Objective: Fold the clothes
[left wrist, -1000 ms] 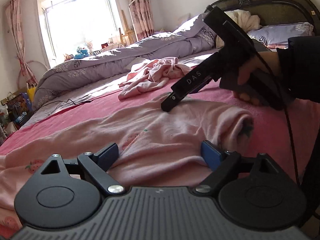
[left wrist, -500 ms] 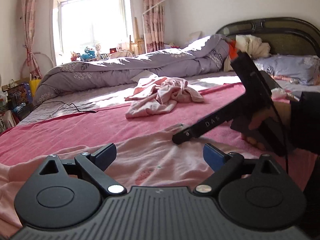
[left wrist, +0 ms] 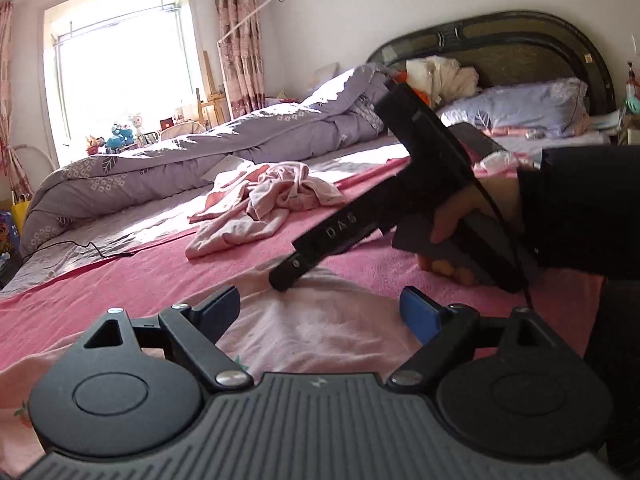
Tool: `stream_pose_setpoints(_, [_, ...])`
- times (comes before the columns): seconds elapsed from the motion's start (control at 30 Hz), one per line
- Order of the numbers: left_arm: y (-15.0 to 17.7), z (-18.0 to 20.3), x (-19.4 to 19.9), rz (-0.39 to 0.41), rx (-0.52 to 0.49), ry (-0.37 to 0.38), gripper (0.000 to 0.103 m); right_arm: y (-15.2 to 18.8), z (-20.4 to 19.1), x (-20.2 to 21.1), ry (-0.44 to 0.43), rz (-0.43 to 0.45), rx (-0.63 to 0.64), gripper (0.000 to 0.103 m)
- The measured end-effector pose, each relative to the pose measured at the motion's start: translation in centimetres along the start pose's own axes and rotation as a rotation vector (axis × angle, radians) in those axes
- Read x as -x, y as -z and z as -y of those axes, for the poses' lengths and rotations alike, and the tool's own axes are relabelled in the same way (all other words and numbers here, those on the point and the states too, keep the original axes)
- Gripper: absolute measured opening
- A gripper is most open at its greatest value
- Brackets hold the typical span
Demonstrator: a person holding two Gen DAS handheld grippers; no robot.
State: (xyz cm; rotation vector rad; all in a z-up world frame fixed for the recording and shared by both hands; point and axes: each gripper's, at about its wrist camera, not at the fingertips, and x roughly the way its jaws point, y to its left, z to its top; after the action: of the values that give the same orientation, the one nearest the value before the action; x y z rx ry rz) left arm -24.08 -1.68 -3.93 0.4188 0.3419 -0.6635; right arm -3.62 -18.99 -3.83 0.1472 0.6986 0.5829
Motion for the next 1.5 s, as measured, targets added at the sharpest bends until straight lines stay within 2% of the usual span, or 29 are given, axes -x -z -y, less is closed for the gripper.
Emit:
stream_pose_setpoints(0.1, [-0.1, 1.0, -1.4, -0.004, -0.030, 0.016, 0.085, 0.0, 1.2, 0.4, -0.056, 0.024, -0.072, 0.103])
stream_pose_setpoints(0.2, [0.5, 3.1, -0.2, -0.024, -0.138, 0.053, 0.088, 0.1, 2.9, 1.1, -0.138, 0.061, -0.175, 0.103])
stream_pose_setpoints(0.27, [0.9, 3.1, 0.7, -0.022, -0.145, 0.043, 0.091, 0.3, 3.9, 2.3, -0.200, 0.091, -0.276, 0.103])
stream_pose_setpoints(0.4, [1.4, 1.0, 2.9, 0.005, -0.017, -0.002, 0.095, 2.3, 3.9, 4.7, -0.386, 0.106, -0.350, 0.103])
stream_pose_setpoints(0.5, [1.7, -1.4, 4.5, 0.048, 0.133, -0.089, 0.099, 4.2, 2.9, 6.6, -0.455, 0.104, -0.344, 0.101])
stream_pose_setpoints(0.53, [1.7, -2.2, 4.7, 0.055, 0.184, -0.109, 0.099, 4.9, 2.6, 7.3, -0.472, 0.104, -0.344, 0.097])
stream_pose_setpoints(0.6, [1.7, -4.3, 4.9, 0.065, 0.298, -0.144, 0.100, 6.0, 1.8, 8.3, -0.462, 0.105, -0.347, 0.083])
stream_pose_setpoints(0.63, [1.8, -5.1, 5.0, 0.067, 0.342, -0.155, 0.100, 6.3, 1.5, 8.7, -0.467, 0.094, -0.361, 0.070])
stream_pose_setpoints(0.67, [2.0, -5.9, 5.1, 0.068, 0.384, -0.166, 0.100, 6.7, 1.3, 8.8, -0.494, 0.078, -0.390, 0.064])
stream_pose_setpoints(0.73, [2.2, -7.2, 5.4, 0.064, 0.433, -0.173, 0.100, 7.6, 0.9, 8.9, -0.558, 0.052, -0.427, 0.063])
stream_pose_setpoints(0.77, [2.1, -7.6, 5.4, 0.063, 0.443, -0.176, 0.100, 8.1, 0.4, 9.0, -0.549, 0.037, -0.427, 0.063])
stream_pose_setpoints(0.87, [2.1, -7.7, 5.7, 0.063, 0.438, -0.164, 0.100, 9.0, -0.1, 9.3, -0.542, 0.029, -0.417, 0.060])
stream_pose_setpoints(1.03, [2.1, -7.1, 6.0, 0.061, 0.414, -0.130, 0.100, 10.2, 0.8, 9.7, -0.590, 0.018, -0.513, 0.051])
stream_pose_setpoints(1.1, [2.1, -6.9, 6.2, 0.061, 0.405, -0.117, 0.100, 10.6, 1.4, 9.6, -0.590, 0.013, -0.543, 0.044])
stream_pose_setpoints(1.17, [2.1, -6.7, 6.3, 0.060, 0.396, -0.103, 0.100, 11.0, 1.9, 9.3, -0.593, 0.000, -0.586, 0.033])
stream_pose_setpoints(1.3, [2.1, -6.2, 6.6, 0.059, 0.376, -0.075, 0.100, 11.5, 2.9, 8.7, -0.628, -0.013, -0.655, 0.032])
stream_pose_setpoints(1.4, [1.6, -5.1, 6.9, 0.071, 0.333, -0.011, 0.100, 11.5, 3.6, 8.7, -0.649, -0.029, -0.673, 0.033])
stream_pose_setpoints(1.5, [1.2, -3.9, 7.1, 0.083, 0.291, 0.052, 0.100, 11.8, 4.1, 9.1, -0.678, -0.019, -0.699, 0.042])
